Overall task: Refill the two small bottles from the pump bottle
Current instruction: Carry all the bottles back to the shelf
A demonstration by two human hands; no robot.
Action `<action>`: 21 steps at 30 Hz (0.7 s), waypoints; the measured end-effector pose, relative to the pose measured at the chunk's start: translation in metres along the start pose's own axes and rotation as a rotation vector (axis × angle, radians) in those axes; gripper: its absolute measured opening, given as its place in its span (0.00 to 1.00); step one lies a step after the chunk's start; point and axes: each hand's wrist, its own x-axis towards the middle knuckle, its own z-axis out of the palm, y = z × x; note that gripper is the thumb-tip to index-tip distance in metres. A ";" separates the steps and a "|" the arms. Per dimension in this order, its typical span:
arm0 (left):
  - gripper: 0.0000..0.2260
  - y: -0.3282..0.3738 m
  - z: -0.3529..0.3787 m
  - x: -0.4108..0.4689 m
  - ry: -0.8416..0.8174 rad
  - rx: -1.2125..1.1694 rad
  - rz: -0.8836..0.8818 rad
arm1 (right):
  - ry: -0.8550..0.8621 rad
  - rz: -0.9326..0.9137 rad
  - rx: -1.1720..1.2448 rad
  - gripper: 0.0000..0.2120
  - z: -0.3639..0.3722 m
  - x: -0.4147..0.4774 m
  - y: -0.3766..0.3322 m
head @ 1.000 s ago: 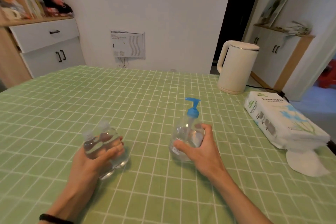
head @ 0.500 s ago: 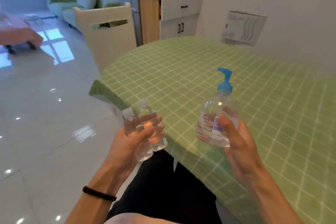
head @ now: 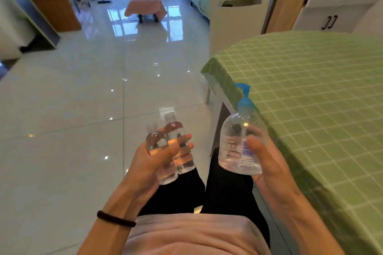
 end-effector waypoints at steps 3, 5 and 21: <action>0.25 -0.005 -0.035 -0.011 0.096 -0.057 -0.013 | -0.082 0.082 0.010 0.40 0.021 0.012 0.019; 0.26 -0.008 -0.054 -0.016 0.135 -0.057 -0.038 | -0.131 0.133 0.006 0.36 0.032 0.020 0.031; 0.30 -0.057 -0.096 0.089 0.330 0.009 -0.468 | -0.139 0.697 -0.041 0.39 0.044 0.129 0.125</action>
